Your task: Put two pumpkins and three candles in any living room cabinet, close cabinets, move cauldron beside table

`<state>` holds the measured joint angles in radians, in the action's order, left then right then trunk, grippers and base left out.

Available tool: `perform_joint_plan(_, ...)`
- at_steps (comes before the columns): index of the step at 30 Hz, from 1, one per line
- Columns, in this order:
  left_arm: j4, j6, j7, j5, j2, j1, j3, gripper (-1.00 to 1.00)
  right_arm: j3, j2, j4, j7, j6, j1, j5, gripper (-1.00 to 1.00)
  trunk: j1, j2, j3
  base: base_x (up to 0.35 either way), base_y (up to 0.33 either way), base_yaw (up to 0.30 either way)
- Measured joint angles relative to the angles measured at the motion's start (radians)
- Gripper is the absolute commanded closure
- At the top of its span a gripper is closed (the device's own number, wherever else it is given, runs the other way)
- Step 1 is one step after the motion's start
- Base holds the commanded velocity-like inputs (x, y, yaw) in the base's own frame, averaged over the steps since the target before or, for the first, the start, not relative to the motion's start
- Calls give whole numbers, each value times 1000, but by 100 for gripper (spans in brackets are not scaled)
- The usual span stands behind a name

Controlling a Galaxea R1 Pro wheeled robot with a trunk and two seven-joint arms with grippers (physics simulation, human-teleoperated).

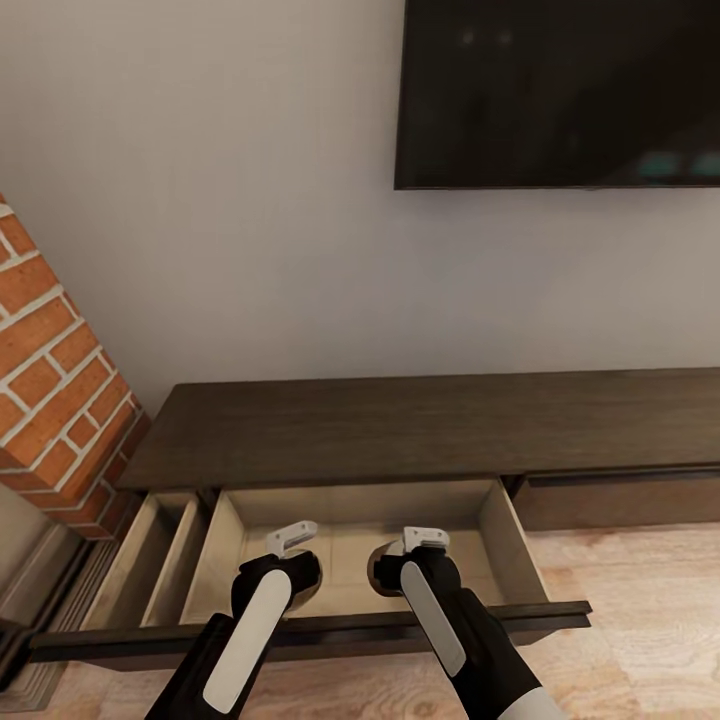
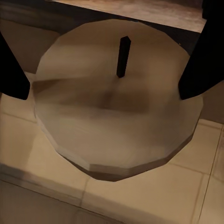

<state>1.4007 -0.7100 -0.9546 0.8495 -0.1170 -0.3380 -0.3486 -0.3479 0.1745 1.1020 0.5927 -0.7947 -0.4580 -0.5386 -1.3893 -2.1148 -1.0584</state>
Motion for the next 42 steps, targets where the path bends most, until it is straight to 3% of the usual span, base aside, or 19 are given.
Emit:
perform_joint_plan(24, 13, 1, -1, -3, -1, 0, 1, 100, 0, 0, 0, 0, 0, 0, -1, 100, 0, 0, 0, 41, 33, 0)
perform_joint_plan(42, 17, 0, -2, -2, -1, 0, 1, 100, 1, 0, -28, 0, 33, 0, 1, 100, -61, -112, -50, 0, 0, 0)
